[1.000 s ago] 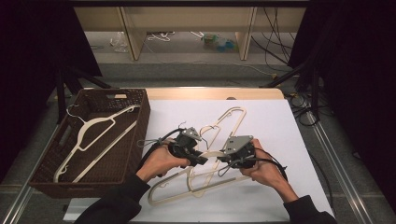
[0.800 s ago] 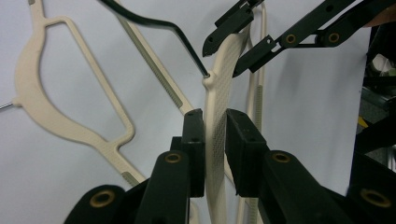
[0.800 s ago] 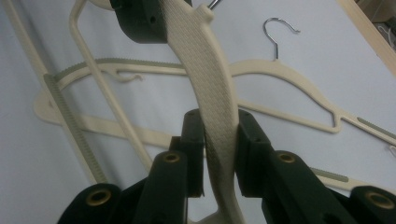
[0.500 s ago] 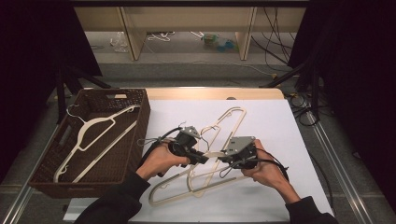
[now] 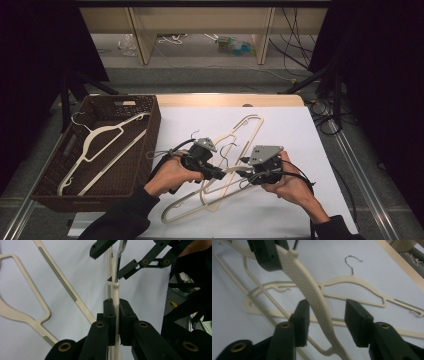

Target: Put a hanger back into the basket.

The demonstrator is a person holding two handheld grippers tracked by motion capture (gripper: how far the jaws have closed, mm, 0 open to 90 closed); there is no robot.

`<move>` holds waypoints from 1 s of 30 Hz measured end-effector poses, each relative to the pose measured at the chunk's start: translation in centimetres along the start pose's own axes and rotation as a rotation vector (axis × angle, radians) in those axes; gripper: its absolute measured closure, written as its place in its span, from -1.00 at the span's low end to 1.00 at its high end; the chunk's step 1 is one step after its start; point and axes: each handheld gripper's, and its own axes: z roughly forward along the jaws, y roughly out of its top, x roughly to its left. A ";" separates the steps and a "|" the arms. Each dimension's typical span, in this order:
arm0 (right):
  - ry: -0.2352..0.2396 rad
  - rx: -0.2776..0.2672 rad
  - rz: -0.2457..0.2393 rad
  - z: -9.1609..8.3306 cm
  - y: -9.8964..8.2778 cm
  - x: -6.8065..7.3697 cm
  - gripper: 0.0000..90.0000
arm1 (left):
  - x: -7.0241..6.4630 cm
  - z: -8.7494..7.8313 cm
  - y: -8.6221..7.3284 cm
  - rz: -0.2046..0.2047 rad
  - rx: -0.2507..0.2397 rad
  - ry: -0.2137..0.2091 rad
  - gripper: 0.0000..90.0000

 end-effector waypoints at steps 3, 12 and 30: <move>-0.034 -0.016 0.047 -0.8 -0.1 0.1 0.00 | -0.2 -0.2 0.2 0.011 -0.008 0.016 0.90; -0.126 -0.082 0.185 -3.8 -1.2 0.1 -0.17 | 0.8 -0.8 0.5 0.000 0.003 0.054 0.90; -0.129 -0.115 0.232 -5.6 -4.0 2.8 -0.23 | 2.2 -5.3 4.1 -0.072 -0.104 0.119 0.90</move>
